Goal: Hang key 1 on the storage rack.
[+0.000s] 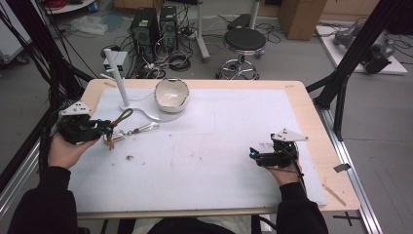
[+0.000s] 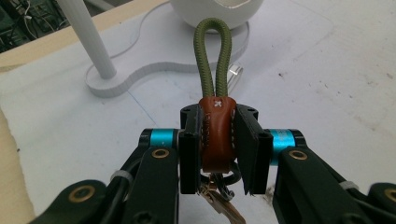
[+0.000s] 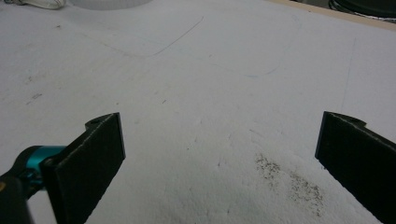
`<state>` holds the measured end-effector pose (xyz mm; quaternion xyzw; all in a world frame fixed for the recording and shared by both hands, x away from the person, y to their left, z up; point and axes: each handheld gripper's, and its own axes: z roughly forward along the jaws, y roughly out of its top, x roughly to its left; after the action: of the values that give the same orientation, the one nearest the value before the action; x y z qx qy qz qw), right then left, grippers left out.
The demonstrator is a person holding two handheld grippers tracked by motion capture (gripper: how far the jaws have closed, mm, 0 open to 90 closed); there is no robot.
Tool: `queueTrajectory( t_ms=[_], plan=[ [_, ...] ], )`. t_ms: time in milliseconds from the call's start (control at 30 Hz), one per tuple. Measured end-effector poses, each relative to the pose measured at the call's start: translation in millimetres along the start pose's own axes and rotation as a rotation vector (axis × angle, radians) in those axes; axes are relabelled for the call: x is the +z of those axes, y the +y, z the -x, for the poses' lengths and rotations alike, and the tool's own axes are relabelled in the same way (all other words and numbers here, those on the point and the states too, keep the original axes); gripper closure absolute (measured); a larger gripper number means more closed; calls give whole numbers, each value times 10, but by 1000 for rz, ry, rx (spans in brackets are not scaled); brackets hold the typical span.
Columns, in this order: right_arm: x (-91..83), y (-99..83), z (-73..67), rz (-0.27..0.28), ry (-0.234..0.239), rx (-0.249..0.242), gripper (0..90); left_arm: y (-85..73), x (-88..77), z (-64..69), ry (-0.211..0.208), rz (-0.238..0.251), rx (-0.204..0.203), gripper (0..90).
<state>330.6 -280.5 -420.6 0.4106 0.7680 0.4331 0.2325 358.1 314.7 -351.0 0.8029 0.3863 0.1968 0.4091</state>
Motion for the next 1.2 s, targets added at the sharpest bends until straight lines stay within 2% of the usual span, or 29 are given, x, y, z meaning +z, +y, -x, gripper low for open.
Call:
queueTrajectory(
  t_ms=[233, 500, 600, 733, 900, 1200],
  plan=[
    [1, -2, -5, -4, 2, 0, 5, 211, -59, -114, 31, -10, 17, 719],
    [15, -5, -33, -9, 1, -32, 4, 358, -152, -251, 84, 17, -8, 720],
    [14, -5, -36, -12, 1, -30, 4, 377, -173, -273, 88, 31, -16, 720],
    [5, -5, -32, -9, 0, -23, 4, 443, -238, -318, 109, 22, -5, 720],
    [6, -6, -32, -10, -1, -24, 4, 601, -375, -356, 139, 46, 13, 720],
    [4, -6, -32, -9, 1, -24, 4, 789, -417, -376, 173, 51, 38, 720]
  ],
)
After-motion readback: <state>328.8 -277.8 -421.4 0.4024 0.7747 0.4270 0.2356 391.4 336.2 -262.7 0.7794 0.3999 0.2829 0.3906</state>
